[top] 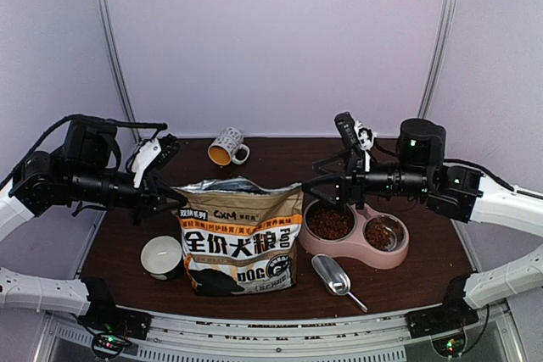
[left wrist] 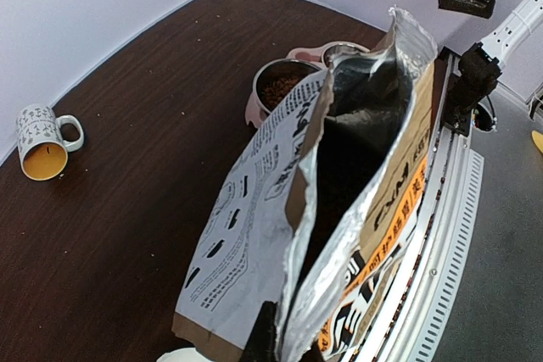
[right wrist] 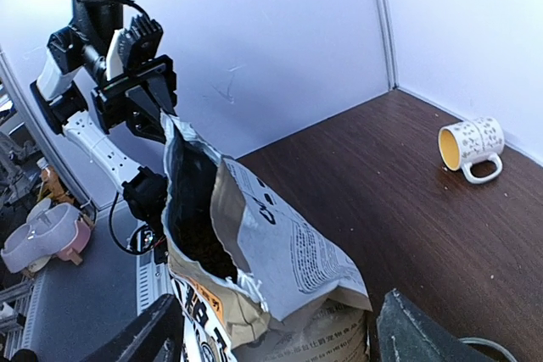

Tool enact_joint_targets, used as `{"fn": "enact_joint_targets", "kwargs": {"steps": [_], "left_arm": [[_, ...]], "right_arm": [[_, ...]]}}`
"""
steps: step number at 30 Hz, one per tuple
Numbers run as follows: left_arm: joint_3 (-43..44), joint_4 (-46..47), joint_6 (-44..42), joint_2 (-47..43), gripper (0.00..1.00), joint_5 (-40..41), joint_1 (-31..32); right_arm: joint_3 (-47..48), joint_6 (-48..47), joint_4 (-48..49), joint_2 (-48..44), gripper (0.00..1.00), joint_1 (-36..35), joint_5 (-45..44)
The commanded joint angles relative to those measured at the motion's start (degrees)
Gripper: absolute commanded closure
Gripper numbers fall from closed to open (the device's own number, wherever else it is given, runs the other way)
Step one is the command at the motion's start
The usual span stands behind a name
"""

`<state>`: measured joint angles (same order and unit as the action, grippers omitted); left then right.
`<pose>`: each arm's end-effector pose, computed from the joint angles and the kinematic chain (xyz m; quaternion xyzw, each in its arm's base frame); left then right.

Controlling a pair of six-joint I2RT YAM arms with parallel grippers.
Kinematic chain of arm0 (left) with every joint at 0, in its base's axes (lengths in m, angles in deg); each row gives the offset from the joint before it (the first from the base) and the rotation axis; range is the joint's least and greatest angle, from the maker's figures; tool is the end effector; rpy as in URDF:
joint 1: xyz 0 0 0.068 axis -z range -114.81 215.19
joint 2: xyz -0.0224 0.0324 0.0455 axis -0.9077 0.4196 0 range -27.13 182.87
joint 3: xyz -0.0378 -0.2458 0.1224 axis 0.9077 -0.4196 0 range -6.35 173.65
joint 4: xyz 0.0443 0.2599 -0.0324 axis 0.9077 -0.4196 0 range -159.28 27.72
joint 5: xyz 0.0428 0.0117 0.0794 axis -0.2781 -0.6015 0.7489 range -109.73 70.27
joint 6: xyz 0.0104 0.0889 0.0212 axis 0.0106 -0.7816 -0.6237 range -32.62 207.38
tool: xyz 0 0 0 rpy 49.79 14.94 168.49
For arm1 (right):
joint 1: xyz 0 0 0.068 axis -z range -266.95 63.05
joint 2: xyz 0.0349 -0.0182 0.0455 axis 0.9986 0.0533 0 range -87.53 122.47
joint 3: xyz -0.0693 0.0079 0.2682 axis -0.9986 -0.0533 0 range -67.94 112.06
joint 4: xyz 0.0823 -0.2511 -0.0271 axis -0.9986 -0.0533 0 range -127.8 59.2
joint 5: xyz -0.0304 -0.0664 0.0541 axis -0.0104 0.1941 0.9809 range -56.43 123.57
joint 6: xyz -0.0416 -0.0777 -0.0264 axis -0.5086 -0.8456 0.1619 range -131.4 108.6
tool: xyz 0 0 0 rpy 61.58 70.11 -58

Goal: Serve the pet food
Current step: Close the seal on the pet food bag with both arms.

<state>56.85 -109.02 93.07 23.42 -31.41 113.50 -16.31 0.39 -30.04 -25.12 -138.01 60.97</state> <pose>0.1258 -0.1664 0.3472 0.3637 0.8014 -0.2917 0.3747 0.1571 0.2549 0.3380 -0.3935 0.6499 0.4804 0.4382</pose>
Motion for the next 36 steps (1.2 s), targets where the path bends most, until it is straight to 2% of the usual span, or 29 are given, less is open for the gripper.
{"fn": "enact_joint_targets", "kwargs": {"steps": [1, 4, 11, 12, 15, 19, 20, 29, 33, 34, 36], "left_arm": [[2.42, 11.08, 1.9, -0.63, 1.0, -0.4, -1.07], [2.88, 10.54, 1.96, -0.28, 1.0, -0.54, -1.03], [2.91, 10.39, 1.89, -0.15, 1.0, -0.36, -1.03], [2.99, 10.33, 1.87, -0.11, 1.0, -0.36, -0.96], [3.14, 9.96, 1.78, -0.16, 1.0, 0.3, -1.03], [4.01, 7.88, 1.42, -1.15, 1.0, 2.2, -1.29], [4.36, 6.8, 1.26, -1.41, 1.0, 2.6, -1.61], [5.57, -0.12, 0.11, -2.15, 1.0, 5.95, -3.75], [7.66, -1.12, -1.9, 0.09, 1.0, 3.13, -3.75], [8.94, -1.62, -2.55, 1.48, 0.94, 1.78, -3.75], [12.48, -2.89, -3.84, 4.91, 0.74, -2.5, -3.69]], "right_arm": [[3.12, -6.06, 1.6, 3.75, 0.21, 1.84, 11.15], [4.42, -8.26, 2.27, 6.73, 0.22, 1.93, 14.91], [7.45, -11.32, 2.61, 12.5, 0.25, 2.07, 17.13], [8.02, -11.49, 2.73, 13.14, 0.29, 2.11, 17.69], [9.48, -11.76, 1.96, 14.65, 0.52, 2.09, 19.15], [9.25, -12.24, -0.89, 13.72, 0.97, 2.42, 19.87], [8.61, -12.14, -1.64, 12.41, 1.0, 2.58, 19.83], [0.82, -9.76, -2.82, -1.02, 1.0, 2.57, 11.74], [0.51, -9.22, -2.75, -2.69, 1.0, 1.63, 9.92], [1.08, -9.54, -3.51, -2.54, 1.0, 1.19, 9.75], [2.62, -10.27, -4.78, -1.9, 1.0, 0.37, 9.75]]}}
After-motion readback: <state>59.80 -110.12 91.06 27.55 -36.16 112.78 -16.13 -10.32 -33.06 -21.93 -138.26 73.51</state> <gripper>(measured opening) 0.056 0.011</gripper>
